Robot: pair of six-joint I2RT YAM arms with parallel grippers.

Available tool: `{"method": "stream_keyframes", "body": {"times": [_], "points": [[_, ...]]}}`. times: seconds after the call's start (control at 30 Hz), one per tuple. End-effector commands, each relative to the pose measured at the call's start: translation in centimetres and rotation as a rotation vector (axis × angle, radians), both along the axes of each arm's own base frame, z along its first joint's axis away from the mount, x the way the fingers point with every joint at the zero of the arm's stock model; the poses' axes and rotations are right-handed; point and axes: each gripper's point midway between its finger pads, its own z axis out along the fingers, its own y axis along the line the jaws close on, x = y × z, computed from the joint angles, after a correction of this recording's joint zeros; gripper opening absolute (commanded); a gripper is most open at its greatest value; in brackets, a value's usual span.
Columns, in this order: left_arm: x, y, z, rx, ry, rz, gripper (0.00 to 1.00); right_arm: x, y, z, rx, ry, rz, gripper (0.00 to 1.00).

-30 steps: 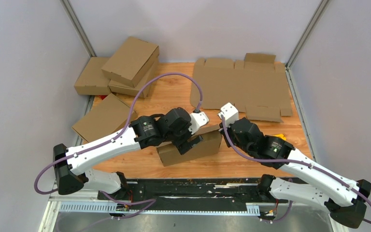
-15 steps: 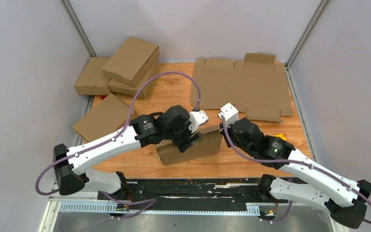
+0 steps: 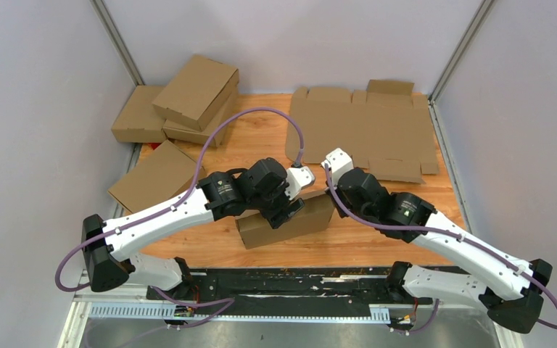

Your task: Fold the paper box

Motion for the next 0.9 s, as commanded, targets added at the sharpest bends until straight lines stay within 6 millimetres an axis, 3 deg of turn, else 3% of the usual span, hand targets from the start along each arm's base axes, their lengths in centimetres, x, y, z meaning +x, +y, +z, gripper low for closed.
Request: {"method": "stream_keyframes", "body": {"times": [0.0, 0.87], "points": [[-0.2, -0.6, -1.5, 0.018, 0.05, -0.005, 0.7, 0.0, 1.6, 2.8, 0.101, 0.02, -0.014, 0.0], [-0.4, -1.0, -2.4, 0.022, 0.076, -0.012, 0.59, 0.6, 3.5, 4.9, 0.24, 0.187, -0.086, 0.0]]}}
